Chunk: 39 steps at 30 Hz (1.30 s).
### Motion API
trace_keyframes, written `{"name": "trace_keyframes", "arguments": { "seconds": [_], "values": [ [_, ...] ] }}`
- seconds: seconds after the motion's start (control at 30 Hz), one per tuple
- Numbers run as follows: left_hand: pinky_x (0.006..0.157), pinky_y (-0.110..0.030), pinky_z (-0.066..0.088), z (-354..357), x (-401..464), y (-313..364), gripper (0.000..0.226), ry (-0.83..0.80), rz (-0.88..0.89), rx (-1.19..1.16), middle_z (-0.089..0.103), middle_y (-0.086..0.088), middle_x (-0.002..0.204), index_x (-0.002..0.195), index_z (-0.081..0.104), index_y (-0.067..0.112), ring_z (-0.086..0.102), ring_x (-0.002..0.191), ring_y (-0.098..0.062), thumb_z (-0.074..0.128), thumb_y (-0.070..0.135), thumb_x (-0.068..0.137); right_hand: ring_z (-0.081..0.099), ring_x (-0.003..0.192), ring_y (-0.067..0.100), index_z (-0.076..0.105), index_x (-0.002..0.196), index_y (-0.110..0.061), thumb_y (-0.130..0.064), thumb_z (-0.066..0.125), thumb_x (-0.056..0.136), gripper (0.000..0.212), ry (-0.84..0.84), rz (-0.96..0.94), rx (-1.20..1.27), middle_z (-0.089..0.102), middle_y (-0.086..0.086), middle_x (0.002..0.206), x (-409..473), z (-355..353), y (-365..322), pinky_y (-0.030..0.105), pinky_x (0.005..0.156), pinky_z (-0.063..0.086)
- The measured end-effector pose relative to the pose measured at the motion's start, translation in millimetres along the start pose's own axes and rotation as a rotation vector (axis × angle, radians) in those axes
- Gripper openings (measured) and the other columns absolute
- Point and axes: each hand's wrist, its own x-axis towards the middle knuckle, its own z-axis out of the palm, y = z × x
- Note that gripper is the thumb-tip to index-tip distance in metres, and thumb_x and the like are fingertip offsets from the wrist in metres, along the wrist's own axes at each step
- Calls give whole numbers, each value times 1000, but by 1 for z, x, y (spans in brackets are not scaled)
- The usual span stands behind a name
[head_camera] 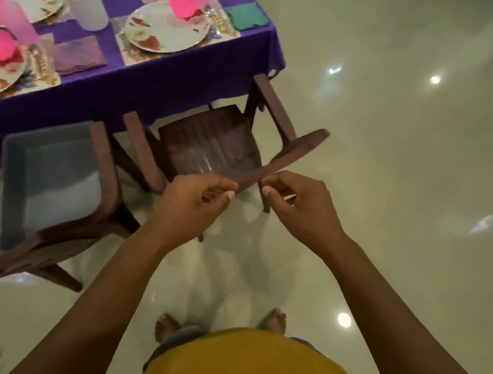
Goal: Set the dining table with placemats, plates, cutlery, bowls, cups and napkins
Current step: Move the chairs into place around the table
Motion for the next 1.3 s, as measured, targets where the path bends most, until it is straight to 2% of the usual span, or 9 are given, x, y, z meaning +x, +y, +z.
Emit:
{"name": "trace_keyframes", "arguments": {
  "seconds": [0.07,0.17,0.33,0.47,0.6,0.77,0.97,1.1,1.3],
  "values": [
    [76,-39,66,27,15,21,22,-12,18,1,76,16,106,120,77,30,72,96,1,69,30,99,70,89,3,76,111,-25,-34,67,97,19,21,32,17,75,-14,97,-5,-29,23,38,81,60],
    [89,-31,62,61,34,52,22,-39,37,-35,77,15,105,119,78,24,72,96,1,70,26,98,69,90,0,76,107,-26,-33,68,96,14,62,88,56,74,-17,95,-12,-65,52,36,83,60],
    [82,-9,54,125,72,90,21,-101,69,-101,75,17,104,119,77,24,69,97,7,68,24,100,68,91,-4,75,107,-29,-32,68,96,14,116,188,85,74,-20,96,-7,-110,95,31,84,58],
    [89,-18,57,169,123,110,22,-180,83,-149,75,17,108,121,76,26,70,103,2,66,25,101,67,92,-5,75,113,-28,-34,67,97,18,138,246,76,73,-18,101,16,-144,129,25,84,57],
    [91,-27,60,201,196,130,23,-198,109,-177,76,17,109,121,76,26,71,103,-2,67,28,101,67,94,-2,73,117,-28,-35,66,99,21,128,277,43,73,-16,106,61,-181,165,28,86,58],
    [90,-24,58,233,291,155,19,-255,106,-165,76,20,104,116,78,30,70,100,3,67,30,101,68,94,0,70,118,-31,-39,64,97,23,87,287,-35,72,-17,105,142,-229,208,36,87,58],
    [84,-9,50,255,385,173,20,-346,94,-97,75,23,104,117,78,32,67,99,11,65,31,102,67,96,0,70,119,-31,-41,63,97,25,7,290,-73,72,-18,110,247,-269,247,36,87,58],
    [87,-15,55,258,441,180,21,-307,66,-122,76,22,106,118,77,31,69,99,6,65,31,102,67,96,-1,71,119,-30,-38,65,98,23,-19,276,-33,73,-17,110,314,-284,269,32,87,58],
    [93,-25,59,264,528,174,24,-206,-11,-117,76,20,111,121,77,29,70,102,0,63,34,102,67,97,1,71,120,-27,-37,64,100,24,-182,207,-37,73,-15,111,431,-290,305,33,88,58]
  ]
}}
